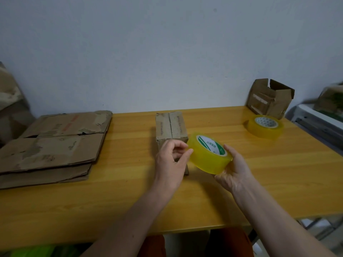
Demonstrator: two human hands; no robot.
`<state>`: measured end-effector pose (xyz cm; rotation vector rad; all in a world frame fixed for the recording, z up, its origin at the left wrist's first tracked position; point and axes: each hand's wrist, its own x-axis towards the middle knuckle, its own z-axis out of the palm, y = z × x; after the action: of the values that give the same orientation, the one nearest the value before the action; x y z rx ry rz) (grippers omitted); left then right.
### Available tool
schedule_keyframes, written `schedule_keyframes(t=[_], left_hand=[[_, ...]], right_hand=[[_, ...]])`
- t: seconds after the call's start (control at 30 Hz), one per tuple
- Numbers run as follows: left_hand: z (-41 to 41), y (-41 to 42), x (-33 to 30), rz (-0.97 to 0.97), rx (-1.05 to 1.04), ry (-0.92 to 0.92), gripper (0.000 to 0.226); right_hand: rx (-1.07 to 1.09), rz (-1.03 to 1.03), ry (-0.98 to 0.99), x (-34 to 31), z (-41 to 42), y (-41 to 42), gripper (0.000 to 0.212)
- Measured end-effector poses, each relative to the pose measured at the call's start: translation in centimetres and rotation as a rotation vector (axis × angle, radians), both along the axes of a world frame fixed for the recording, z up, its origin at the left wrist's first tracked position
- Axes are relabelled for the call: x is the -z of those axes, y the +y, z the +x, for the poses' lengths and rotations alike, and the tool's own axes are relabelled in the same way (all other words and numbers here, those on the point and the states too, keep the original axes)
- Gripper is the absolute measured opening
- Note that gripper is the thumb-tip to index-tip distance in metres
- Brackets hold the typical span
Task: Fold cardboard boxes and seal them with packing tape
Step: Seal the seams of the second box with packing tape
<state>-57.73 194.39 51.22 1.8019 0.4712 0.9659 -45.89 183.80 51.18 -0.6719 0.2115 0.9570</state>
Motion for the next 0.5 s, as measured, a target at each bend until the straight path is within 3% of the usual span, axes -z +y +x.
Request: schedule_keyframes(t=[0.13, 0.23, 0.37, 0.5], left_hand=[[-0.4, 0.0, 0.3, -0.230, 0.002, 0.059, 0.017], [-0.6, -0.5, 0.1, -0.530, 0.055, 0.066, 0.014], [-0.8, -0.6, -0.4, -0.959, 0.189, -0.003, 0.039], [-0.8, -0.7, -1.0, -1.051, 0.341, 0.042, 0.047]], right_hand=[[0.024, 0.051, -0.007, 0.0, -0.1, 0.1, 0.040], [0.015, 0.089, -0.077, -0.1, -0.3, 0.2, 0.044], [0.075, 0.162, -0.110, -0.5, -0.5, 0.2, 0.046], [0.074, 0.150, -0.166, 0.3, 0.2, 0.1, 0.048]])
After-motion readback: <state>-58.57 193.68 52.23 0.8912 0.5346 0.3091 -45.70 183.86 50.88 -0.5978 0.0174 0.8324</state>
